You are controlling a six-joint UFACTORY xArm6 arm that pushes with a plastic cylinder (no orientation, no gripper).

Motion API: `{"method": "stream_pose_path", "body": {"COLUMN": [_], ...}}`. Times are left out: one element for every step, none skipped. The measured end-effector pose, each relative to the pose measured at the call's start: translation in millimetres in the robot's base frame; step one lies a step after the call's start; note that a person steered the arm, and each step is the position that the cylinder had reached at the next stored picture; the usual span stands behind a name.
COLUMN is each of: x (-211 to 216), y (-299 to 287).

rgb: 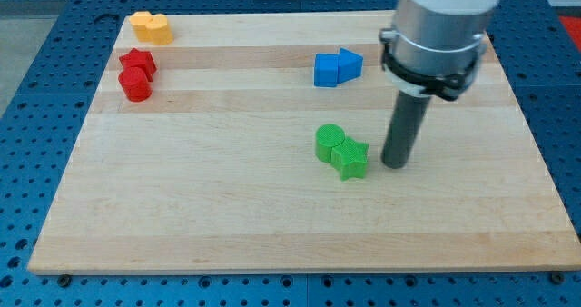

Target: Move the green star to the bottom left

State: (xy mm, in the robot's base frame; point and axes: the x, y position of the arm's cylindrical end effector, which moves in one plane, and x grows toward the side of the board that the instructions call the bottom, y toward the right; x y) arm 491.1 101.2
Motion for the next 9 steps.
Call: {"method": "stream_pose_path", "body": {"x": [-1.2, 0.6, 24.2, 42.9, 40.8, 27.6, 28.7, 40.6, 41.8], "y": [-30.3, -30.6, -92.7, -143.7, -137.3, -131.0, -171.8, -241.4, -277.8]}}
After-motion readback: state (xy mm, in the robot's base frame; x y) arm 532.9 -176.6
